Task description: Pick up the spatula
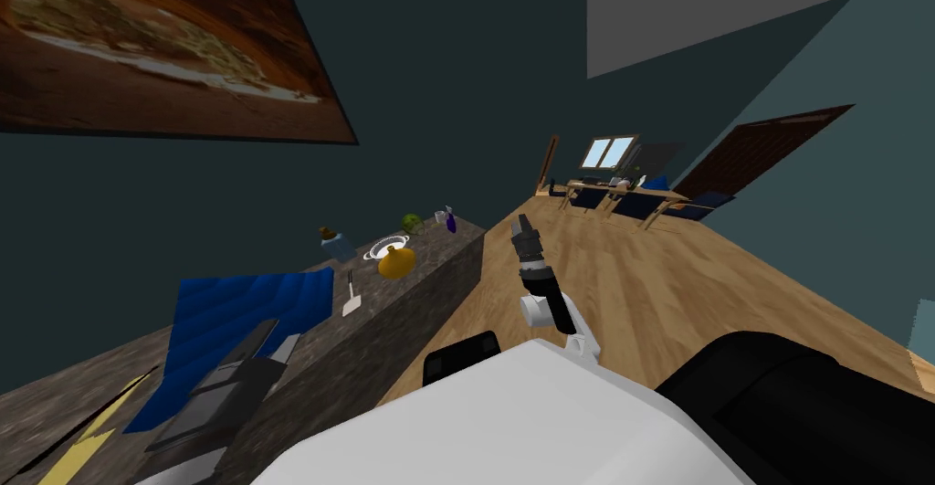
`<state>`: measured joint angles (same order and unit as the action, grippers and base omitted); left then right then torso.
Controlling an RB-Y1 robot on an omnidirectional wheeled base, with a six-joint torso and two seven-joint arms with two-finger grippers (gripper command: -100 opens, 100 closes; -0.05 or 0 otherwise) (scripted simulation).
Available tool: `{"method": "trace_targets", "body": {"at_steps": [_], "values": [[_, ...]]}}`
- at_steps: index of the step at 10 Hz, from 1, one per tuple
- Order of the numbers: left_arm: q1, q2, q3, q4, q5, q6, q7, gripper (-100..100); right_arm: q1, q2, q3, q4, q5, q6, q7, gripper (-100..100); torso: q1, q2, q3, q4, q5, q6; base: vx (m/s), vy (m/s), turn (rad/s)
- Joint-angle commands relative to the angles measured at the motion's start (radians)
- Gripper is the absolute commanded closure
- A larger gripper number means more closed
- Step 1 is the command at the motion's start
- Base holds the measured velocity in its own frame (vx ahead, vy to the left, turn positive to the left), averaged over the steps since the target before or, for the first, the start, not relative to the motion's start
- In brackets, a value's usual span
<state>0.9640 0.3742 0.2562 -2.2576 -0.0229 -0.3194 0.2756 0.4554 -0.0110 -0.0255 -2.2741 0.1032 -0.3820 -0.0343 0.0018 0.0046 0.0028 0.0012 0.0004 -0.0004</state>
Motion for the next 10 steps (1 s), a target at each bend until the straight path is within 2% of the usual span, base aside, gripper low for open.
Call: {"method": "trace_targets", "body": {"at_steps": [1,2,3,4,5,6,9,10], "values": [[0.05,0.037,0.025,0.011,0.015,0.013,0.015,-100,0.0,0.0,0.0,0.0,0.0,0.0,0.0,0,0.0,0.0,0.0,0.0,0.0,0.0,-0.052,0.003,-0.145],[0.061,0.037,0.025,0.011,0.015,0.013,0.015,-100,0.0,0.0,0.0,0.0,0.0,0.0,0.0,0,0.0,-0.001,-0.001,0.0,0.0,0.001,-0.034,0.008,-0.1],[0.094,0.066,0.042,0.021,0.026,0.025,0.025,-100,0.0,0.0,0.0,0.0,0.0,0.0,0.0,0,0.0,-0.002,-0.001,0.0,0.0,0.0,-0.035,0.008,-0.185],[0.108,0.066,0.042,0.021,0.026,0.025,0.025,-100,0.0,0.0,0.0,0.0,0.0,0.0,0.0,0,0.0,-0.002,-0.001,-0.001,0.0,0.001,-0.032,0.009,-0.108],[0.147,0.096,0.058,0.031,0.038,0.038,0.036,-100,0.0,0.0,0.0,0.0,0.0,0.0,0.0,0,0.0,-0.003,-0.002,-0.001,0.0,0.0,-0.038,0.004,-0.191],[0.153,0.096,0.058,0.031,0.038,0.038,0.036,-100,0.0,0.0,0.0,0.0,0.0,0.0,0.0,0,0.0,-0.002,-0.001,-0.001,0.0,0.001,-0.029,0.003,-0.104],[0.274,0.186,0.092,0.06,0.075,0.092,0.064,-100,0.0,0.0,0.0,0.0,0.0,0.0,0.0,0,0.0,-0.003,-0.002,-0.001,0.0,0.001,-0.03,0.003,-0.322],[0.284,0.19,0.092,0.06,0.075,0.092,0.064,-100,0.0,0.0,0.0,0.0,0.0,0.0,0.0,0,0.001,-0.003,-0.002,-0.001,0.0,0.001,-0.015,0.014,-0.078]]}}
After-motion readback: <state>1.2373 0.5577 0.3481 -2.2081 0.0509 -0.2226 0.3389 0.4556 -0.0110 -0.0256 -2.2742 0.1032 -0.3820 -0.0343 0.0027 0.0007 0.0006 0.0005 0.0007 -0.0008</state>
